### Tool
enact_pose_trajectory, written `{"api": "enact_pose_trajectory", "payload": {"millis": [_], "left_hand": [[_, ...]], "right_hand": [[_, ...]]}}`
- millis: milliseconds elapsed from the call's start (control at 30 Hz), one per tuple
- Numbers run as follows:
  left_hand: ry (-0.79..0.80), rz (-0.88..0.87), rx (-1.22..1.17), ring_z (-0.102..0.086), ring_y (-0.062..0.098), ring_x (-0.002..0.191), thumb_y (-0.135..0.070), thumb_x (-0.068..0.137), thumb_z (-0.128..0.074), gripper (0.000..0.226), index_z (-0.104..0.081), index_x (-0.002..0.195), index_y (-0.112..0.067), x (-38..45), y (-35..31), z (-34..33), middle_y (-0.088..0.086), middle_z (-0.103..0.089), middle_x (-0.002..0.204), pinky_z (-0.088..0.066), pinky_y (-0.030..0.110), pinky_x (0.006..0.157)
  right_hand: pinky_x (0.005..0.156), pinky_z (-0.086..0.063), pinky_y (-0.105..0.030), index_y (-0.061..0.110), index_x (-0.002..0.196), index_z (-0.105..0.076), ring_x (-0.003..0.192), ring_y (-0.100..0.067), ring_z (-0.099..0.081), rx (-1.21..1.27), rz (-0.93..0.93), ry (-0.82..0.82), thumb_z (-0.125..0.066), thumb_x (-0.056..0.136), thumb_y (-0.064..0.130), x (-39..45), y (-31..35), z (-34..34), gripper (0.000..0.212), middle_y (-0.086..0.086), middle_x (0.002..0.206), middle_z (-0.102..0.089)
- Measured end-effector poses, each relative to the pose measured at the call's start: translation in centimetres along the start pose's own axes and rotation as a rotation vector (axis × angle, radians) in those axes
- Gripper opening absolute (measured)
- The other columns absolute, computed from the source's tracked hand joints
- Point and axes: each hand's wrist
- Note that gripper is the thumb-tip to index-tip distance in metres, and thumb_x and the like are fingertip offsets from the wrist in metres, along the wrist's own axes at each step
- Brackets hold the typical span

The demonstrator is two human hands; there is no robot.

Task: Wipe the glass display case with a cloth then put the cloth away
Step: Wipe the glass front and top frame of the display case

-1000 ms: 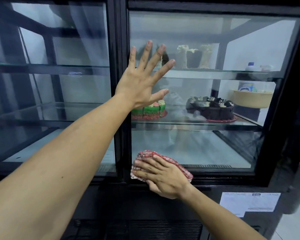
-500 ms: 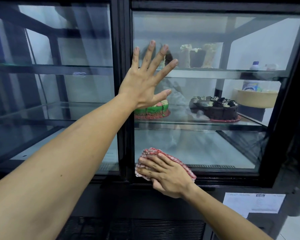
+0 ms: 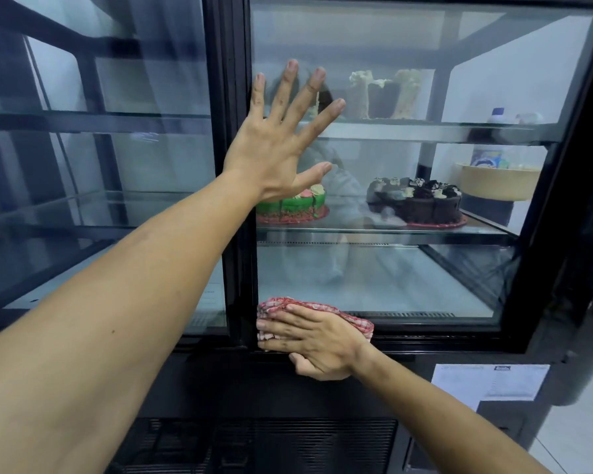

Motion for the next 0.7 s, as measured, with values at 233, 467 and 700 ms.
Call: {"api": "enact_pose_trajectory", "payload": {"millis": [233,467,700], "left_hand": [[-0.016,0.006,-0.011,0.005,0.046,0.158,-0.078,0.098,-0.006,0.083,0.011,0.166,-0.032,0.1,0.0,-0.1,0.015,0.010,0.174,-0.005,0.072,0.123],[0.004,0.010,-0.003,0.007,0.046,0.158,-0.078,0.098,-0.005,0.083,0.013,0.165,-0.032,0.2,-0.2,-0.1,0.016,0.012,0.173,-0.004,0.072,0.123],[0.004,0.009,0.015,0.010,0.045,0.158,-0.078,0.099,-0.009,0.084,0.015,0.165,-0.031,-0.1,0.0,-0.3,0.015,0.016,0.173,-0.003,0.070,0.124]], "right_hand": [[0.131,0.001,-0.042,0.041,0.164,-0.025,0.161,-0.018,-0.013,-0.003,-0.290,-0.024,-0.042,0.105,0.043,-13.3,-6.3,-1.2,0.061,0.009,0.174,-0.018],[0.130,0.002,-0.041,0.037,0.166,-0.019,0.162,-0.014,0.001,-0.026,-0.006,0.009,-0.035,0.109,0.043,-5.7,-3.9,-0.7,0.059,0.010,0.175,-0.007],[0.131,0.007,-0.039,0.037,0.164,-0.023,0.161,-0.010,0.007,0.102,-0.040,0.013,-0.035,0.109,0.041,-0.8,-0.9,0.3,0.057,0.013,0.174,-0.007]]}}
Point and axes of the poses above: each hand's wrist, its own x-axis towards the middle knuckle, its own z-axis out of the back of the hand, y = z × x
